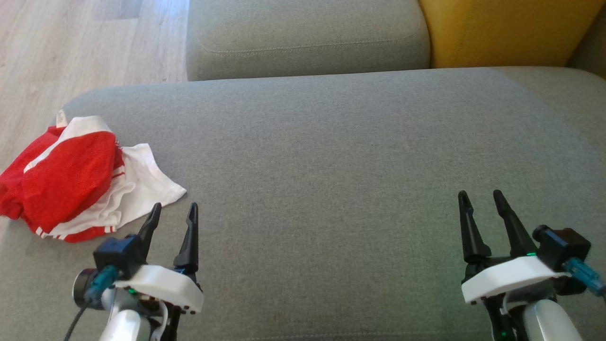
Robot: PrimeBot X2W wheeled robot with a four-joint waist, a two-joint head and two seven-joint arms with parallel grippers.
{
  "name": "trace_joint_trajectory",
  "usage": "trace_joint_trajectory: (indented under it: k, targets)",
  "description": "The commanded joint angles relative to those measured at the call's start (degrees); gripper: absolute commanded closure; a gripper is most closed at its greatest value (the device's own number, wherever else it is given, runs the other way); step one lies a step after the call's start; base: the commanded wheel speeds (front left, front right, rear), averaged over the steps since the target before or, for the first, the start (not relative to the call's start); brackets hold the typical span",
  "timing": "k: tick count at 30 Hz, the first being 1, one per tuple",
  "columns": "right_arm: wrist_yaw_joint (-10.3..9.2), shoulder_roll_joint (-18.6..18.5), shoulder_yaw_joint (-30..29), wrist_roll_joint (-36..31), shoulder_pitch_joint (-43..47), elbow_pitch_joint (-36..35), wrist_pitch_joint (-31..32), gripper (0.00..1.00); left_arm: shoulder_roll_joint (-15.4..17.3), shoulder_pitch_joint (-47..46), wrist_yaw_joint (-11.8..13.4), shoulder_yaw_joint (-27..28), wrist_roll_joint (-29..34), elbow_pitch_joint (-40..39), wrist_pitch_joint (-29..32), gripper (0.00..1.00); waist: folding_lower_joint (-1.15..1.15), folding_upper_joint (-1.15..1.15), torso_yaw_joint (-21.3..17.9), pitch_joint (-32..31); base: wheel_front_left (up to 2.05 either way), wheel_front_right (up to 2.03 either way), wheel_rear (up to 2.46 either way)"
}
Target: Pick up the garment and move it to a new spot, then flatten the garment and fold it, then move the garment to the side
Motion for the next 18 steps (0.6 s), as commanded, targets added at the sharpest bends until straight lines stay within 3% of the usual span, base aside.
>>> trace_joint_trajectory:
  k: [1, 18]
  targets:
    - [0.22, -0.35, 1.59, -2.4, -1.03, -2.39, -0.81, 0.0, 0.88, -2.75, 0.71, 1.09, 2.25, -1.35, -1.12, 0.0, 0.0, 0.0, 0.04, -0.06, 0.0, 0.0, 0.0]
    - [0.24, 0.79, 1.09, -9.35, 0.03, -2.93, -2.33, 0.0, -0.05, -2.49, 2.61, 1.96, 9.69, 0.66, -3.74, 0.0, 0.0, 0.0, 0.54, -0.5, 0.0, 0.0, 0.0]
